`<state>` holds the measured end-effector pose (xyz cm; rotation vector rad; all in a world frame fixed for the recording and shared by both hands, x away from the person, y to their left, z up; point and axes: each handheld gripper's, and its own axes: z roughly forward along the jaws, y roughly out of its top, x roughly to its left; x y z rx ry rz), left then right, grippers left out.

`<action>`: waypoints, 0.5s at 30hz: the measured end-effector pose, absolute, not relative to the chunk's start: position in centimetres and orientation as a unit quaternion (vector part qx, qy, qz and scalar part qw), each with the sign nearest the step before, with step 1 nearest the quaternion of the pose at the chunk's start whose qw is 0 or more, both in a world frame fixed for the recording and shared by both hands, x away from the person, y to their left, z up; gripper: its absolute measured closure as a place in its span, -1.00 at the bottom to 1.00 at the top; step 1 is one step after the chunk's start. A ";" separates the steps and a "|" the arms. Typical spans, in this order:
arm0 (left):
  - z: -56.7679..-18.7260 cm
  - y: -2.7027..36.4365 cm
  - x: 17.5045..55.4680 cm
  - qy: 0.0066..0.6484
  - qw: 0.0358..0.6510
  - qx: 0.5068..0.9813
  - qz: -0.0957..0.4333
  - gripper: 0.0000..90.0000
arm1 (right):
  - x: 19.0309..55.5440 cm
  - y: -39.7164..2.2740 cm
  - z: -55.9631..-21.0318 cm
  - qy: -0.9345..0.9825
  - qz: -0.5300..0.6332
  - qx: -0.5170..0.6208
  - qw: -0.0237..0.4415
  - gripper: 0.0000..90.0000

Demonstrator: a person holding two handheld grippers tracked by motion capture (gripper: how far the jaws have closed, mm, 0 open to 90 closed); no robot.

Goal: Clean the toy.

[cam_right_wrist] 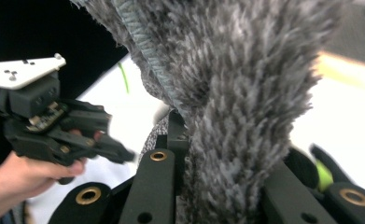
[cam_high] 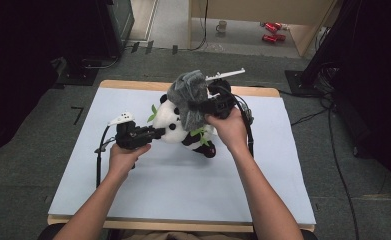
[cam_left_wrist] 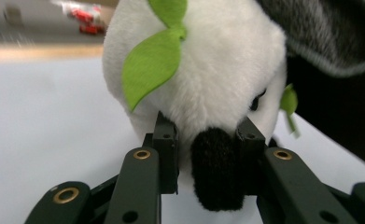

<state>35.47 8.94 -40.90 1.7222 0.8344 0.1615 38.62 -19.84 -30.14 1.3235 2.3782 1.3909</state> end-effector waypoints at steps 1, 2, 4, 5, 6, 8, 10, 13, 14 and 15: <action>-39.9 8.8 35.2 0.350 0.564 0.743 0.088 0.55 | 38.3 -19.6 -29.3 0.775 0.466 0.425 0.043 0.78; -39.1 8.7 34.9 0.341 0.553 0.753 0.104 0.56 | 38.0 -19.4 -28.4 0.774 0.477 0.416 0.043 0.78; -38.0 8.3 34.5 0.330 0.536 0.767 0.128 0.56 | 37.5 -18.8 -26.8 0.769 0.496 0.402 0.038 0.78; -37.7 8.1 34.4 0.327 0.528 0.772 0.135 0.57 | 37.3 -18.4 -26.2 0.768 0.502 0.395 0.038 0.78; -37.5 7.8 34.2 0.324 0.522 0.776 0.139 0.56 | 37.1 -17.9 -25.8 0.769 0.507 0.388 0.035 0.78; -37.4 7.1 34.0 0.318 0.516 0.781 0.148 0.56 | 36.6 -16.6 -25.3 0.776 0.505 0.376 0.034 0.78; -37.6 6.4 33.8 0.313 0.513 0.785 0.151 0.56 | 36.5 -15.3 -25.5 0.786 0.495 0.370 0.029 0.78; -37.6 5.8 33.4 0.308 0.514 0.785 0.160 0.55 | 36.8 -13.6 -27.0 0.800 0.467 0.376 0.021 0.78; -37.6 5.6 33.2 0.305 0.512 0.786 0.164 0.56 | 37.0 -13.3 -27.7 0.804 0.457 0.381 0.019 0.78; -37.5 5.5 33.1 0.304 0.510 0.788 0.165 0.56 | 37.1 -13.0 -28.2 0.809 0.445 0.384 0.024 0.78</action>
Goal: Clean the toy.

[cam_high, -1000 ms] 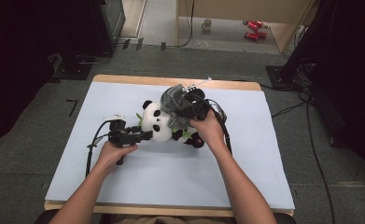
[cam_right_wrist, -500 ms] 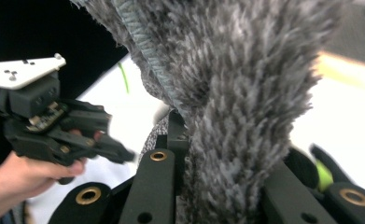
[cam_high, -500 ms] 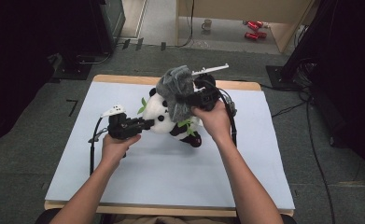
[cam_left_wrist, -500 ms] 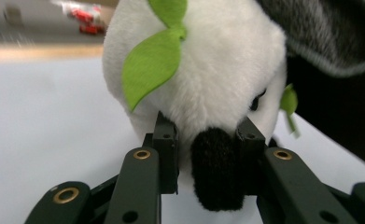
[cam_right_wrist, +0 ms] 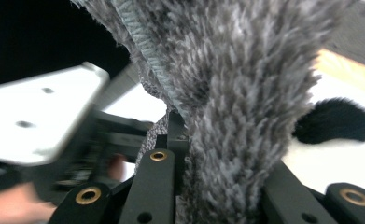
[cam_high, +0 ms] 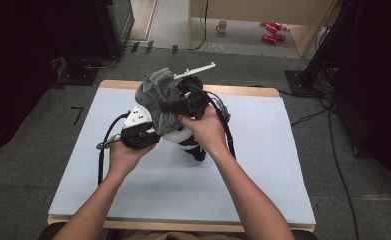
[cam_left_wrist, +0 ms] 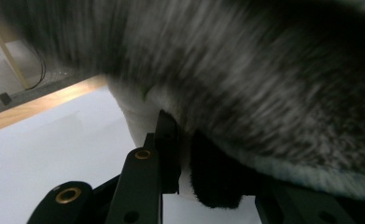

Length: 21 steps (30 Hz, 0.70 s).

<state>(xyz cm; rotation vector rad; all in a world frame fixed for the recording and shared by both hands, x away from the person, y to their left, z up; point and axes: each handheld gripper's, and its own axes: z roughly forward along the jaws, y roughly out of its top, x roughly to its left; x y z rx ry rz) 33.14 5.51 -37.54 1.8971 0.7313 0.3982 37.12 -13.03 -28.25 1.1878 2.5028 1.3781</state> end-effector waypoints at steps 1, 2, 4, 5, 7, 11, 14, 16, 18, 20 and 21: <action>-37.6 5.4 33.1 0.304 0.508 0.790 0.164 0.55 | 37.2 -12.9 -28.7 0.814 0.434 0.385 0.034 0.78; -37.7 5.3 33.2 0.303 0.505 0.791 0.163 0.55 | 37.2 -12.9 -29.1 0.820 0.422 0.383 0.051 0.78; -37.9 5.4 33.3 0.305 0.508 0.790 0.158 0.55 | 37.4 -13.3 -29.4 0.824 0.412 0.383 0.068 0.78; -38.0 5.5 33.3 0.307 0.510 0.788 0.157 0.55 | 37.4 -13.7 -29.4 0.824 0.408 0.385 0.081 0.78; -38.1 5.8 33.5 0.310 0.513 0.786 0.153 0.55 | 37.6 -14.8 -29.3 0.820 0.407 0.391 0.091 0.78; -38.4 5.8 33.6 0.308 0.517 0.784 0.152 0.55 | 38.0 -17.3 -29.7 0.810 0.410 0.413 0.075 0.77; -38.4 5.8 33.6 0.313 0.519 0.781 0.149 0.55 | 37.8 -18.4 -29.8 0.809 0.403 0.420 0.085 0.78; -38.5 6.2 33.8 0.321 0.525 0.775 0.142 0.55 | 37.8 -19.2 -29.9 0.808 0.385 0.434 0.104 0.78; -38.6 6.4 33.8 0.323 0.528 0.773 0.140 0.55 | 38.0 -20.3 -30.3 0.804 0.377 0.448 0.104 0.78; -38.6 6.3 33.8 0.322 0.531 0.771 0.142 0.55 | 38.0 -21.2 -30.2 0.795 0.387 0.456 0.099 0.78; -38.6 6.1 33.8 0.320 0.532 0.771 0.143 0.55 | 37.8 -21.5 -29.9 0.791 0.396 0.456 0.097 0.78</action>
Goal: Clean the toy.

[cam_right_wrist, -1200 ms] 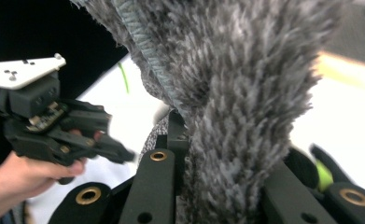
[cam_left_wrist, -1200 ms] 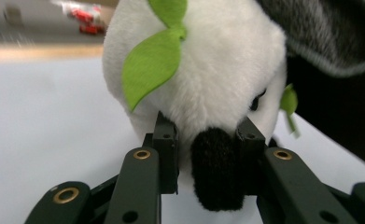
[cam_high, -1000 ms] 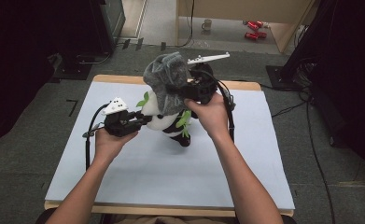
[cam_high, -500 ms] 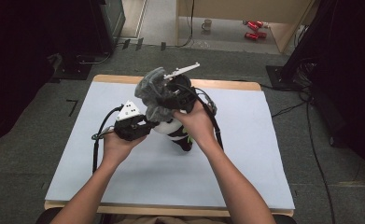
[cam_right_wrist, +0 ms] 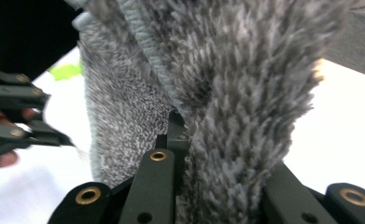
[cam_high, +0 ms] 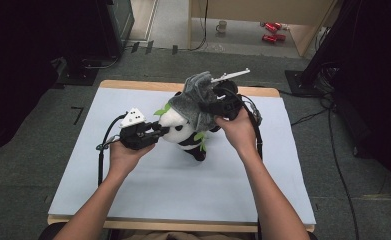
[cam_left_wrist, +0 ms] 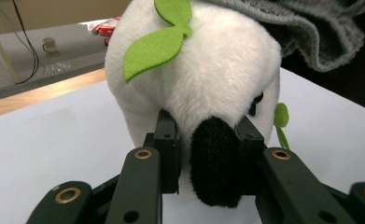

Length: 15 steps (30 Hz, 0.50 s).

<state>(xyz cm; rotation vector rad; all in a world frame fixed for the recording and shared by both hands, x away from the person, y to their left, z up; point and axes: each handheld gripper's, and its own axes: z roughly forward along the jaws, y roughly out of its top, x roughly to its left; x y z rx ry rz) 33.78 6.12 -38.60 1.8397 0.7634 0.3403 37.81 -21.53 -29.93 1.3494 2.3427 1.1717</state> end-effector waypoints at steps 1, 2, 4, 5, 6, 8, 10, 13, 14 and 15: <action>-38.6 6.0 33.7 0.318 0.531 0.772 0.144 0.55 | 37.6 -21.7 -29.5 0.786 0.410 0.453 0.092 0.78; -38.5 5.9 33.7 0.318 0.532 0.771 0.144 0.55 | 37.4 -21.8 -29.0 0.782 0.422 0.450 0.087 0.78; -38.4 5.7 33.6 0.316 0.532 0.772 0.146 0.54 | 36.9 -21.5 -27.9 0.777 0.445 0.439 0.080 0.78; -38.4 5.7 33.6 0.315 0.532 0.773 0.146 0.54 | 36.7 -21.2 -27.3 0.776 0.454 0.431 0.077 0.78; -38.4 5.6 33.5 0.315 0.532 0.772 0.146 0.54 | 36.6 -20.9 -26.8 0.776 0.461 0.424 0.075 0.78; -38.3 5.5 33.4 0.314 0.531 0.773 0.147 0.53 | 36.4 -19.9 -26.1 0.778 0.470 0.410 0.070 0.78; -38.2 5.3 33.4 0.313 0.531 0.773 0.149 0.53 | 36.3 -18.6 -25.8 0.784 0.470 0.399 0.068 0.78; -38.1 5.1 33.2 0.310 0.531 0.774 0.152 0.53 | 36.4 -16.7 -25.9 0.791 0.470 0.388 0.058 0.78; -38.1 5.1 33.2 0.310 0.531 0.773 0.154 0.53 | 36.5 -16.0 -26.0 0.792 0.470 0.386 0.054 0.78; -38.1 5.0 33.1 0.309 0.531 0.773 0.156 0.53 | 36.5 -15.3 -26.2 0.793 0.471 0.383 0.050 0.78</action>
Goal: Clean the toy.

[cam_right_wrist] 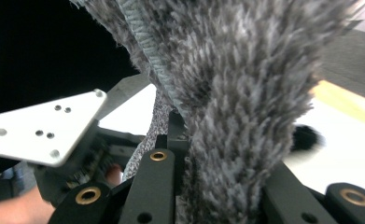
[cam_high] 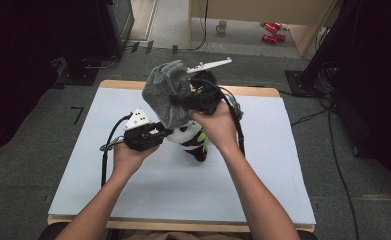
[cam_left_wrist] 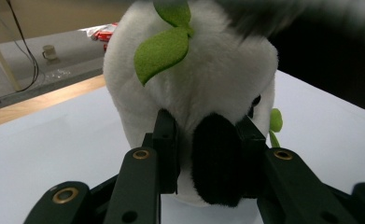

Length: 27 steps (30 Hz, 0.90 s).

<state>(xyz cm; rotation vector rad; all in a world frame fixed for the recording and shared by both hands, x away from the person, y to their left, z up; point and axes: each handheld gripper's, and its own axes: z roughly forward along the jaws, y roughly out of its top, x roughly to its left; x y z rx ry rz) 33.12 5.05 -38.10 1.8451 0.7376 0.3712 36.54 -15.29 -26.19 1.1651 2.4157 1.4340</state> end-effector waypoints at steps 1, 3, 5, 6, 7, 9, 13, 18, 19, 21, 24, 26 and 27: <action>-38.1 5.0 33.0 0.308 0.531 0.773 0.157 0.53 | 36.6 -14.6 -26.5 0.797 0.468 0.380 0.047 0.78; -38.0 4.8 32.8 0.306 0.531 0.773 0.162 0.52 | 36.7 -13.2 -27.2 0.807 0.453 0.377 0.049 0.78; -38.0 4.7 32.7 0.303 0.528 0.776 0.165 0.53 | 37.1 -12.3 -28.3 0.815 0.430 0.383 0.061 0.78; -38.0 4.7 32.6 0.304 0.527 0.776 0.165 0.53 | 37.3 -12.1 -28.9 0.820 0.416 0.386 0.070 0.78; -38.0 4.7 32.6 0.303 0.523 0.779 0.164 0.53 | 37.4 -12.0 -29.5 0.824 0.408 0.386 0.075 0.78; -38.1 4.7 32.8 0.303 0.523 0.780 0.160 0.52 | 37.7 -12.6 -30.2 0.821 0.414 0.388 0.070 0.78; -38.2 4.5 32.9 0.300 0.523 0.782 0.159 0.52 | 37.5 -14.0 -30.0 0.818 0.414 0.393 0.069 0.78; -38.4 5.1 33.3 0.315 0.525 0.777 0.149 0.52 | 36.9 -15.7 -29.6 0.819 0.409 0.395 0.077 0.78; -38.5 5.2 33.4 0.317 0.526 0.775 0.147 0.52 | 37.0 -16.1 -29.7 0.819 0.411 0.391 0.078 0.78; -38.6 5.3 33.4 0.317 0.528 0.774 0.146 0.52 | 36.8 -16.8 -29.8 0.816 0.412 0.400 0.069 0.78; -38.7 5.8 33.7 0.331 0.531 0.768 0.138 0.52 | 36.7 -17.8 -29.9 0.813 0.409 0.407 0.074 0.78; -38.9 6.5 34.1 0.348 0.536 0.759 0.123 0.52 | 36.8 -18.6 -30.0 0.815 0.392 0.417 0.094 0.78; -39.1 7.0 34.3 0.356 0.538 0.755 0.117 0.52 | 36.9 -19.0 -30.2 0.815 0.379 0.426 0.099 0.78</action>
